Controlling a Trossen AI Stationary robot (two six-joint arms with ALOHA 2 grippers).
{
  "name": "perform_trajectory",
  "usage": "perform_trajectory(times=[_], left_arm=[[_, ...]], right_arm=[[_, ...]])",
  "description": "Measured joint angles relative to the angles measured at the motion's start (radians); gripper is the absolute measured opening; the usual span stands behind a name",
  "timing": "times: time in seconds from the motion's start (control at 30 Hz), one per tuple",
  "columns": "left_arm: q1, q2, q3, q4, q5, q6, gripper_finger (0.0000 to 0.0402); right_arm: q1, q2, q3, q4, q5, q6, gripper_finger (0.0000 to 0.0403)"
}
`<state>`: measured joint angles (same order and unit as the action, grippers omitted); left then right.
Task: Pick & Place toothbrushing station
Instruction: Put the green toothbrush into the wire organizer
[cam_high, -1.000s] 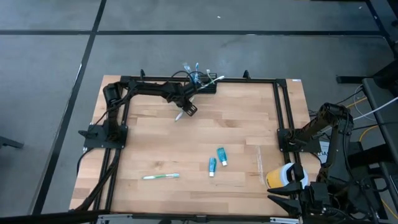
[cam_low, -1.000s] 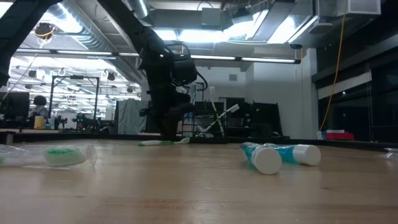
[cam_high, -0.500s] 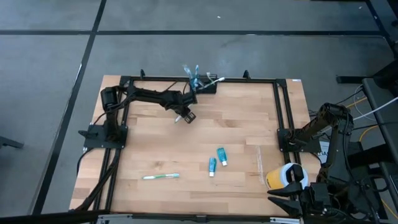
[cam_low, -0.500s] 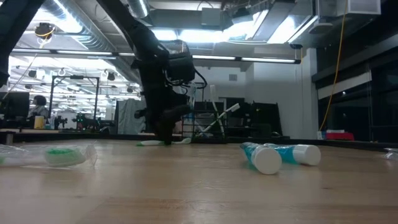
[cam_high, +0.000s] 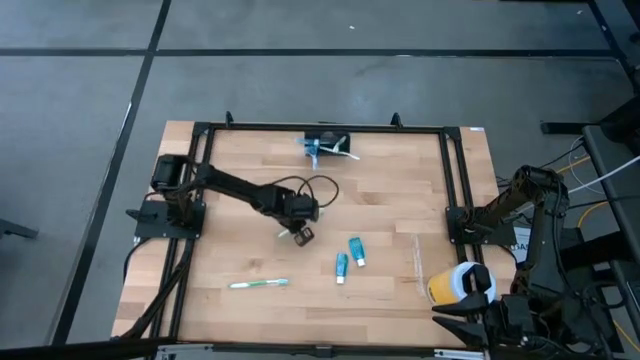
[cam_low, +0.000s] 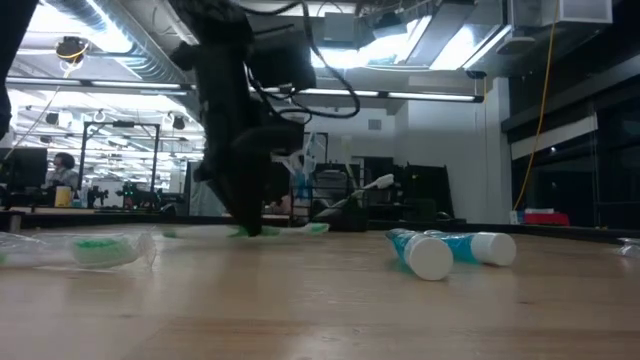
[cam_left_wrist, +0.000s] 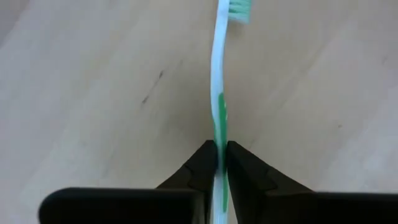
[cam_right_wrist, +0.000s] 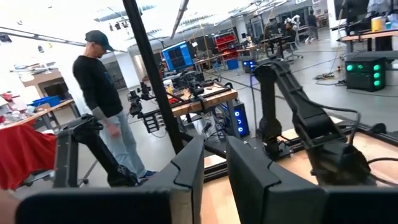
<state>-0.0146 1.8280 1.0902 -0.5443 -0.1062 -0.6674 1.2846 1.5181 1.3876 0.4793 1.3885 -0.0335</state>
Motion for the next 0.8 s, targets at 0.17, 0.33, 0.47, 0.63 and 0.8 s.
perform_trajectory(times=[0.17,0.33,0.47,0.63,0.8], left_arm=[[0.049,0.0,-0.009,0.007,-0.035,-0.002,0.0035],[0.111,-0.01,-0.009,0.026,-0.044,0.041,0.0014],[0.13,-0.02,-0.009,0.014,-0.025,0.05,0.0009],[0.071,-0.052,-0.009,0.009,-0.014,0.027,0.0016],[-0.021,-0.098,-0.008,0.017,-0.023,-0.049,0.003]], right_arm=[[0.0,0.0,0.0,0.023,0.006,-0.012,0.007],[0.0,0.0,0.0,0.029,-0.017,-0.006,0.007],[0.0,0.0,0.0,0.037,-0.017,-0.004,0.007],[-0.001,0.0,0.0,0.042,-0.013,-0.017,0.007],[-0.001,0.0,0.0,0.087,0.011,-0.069,0.007]])
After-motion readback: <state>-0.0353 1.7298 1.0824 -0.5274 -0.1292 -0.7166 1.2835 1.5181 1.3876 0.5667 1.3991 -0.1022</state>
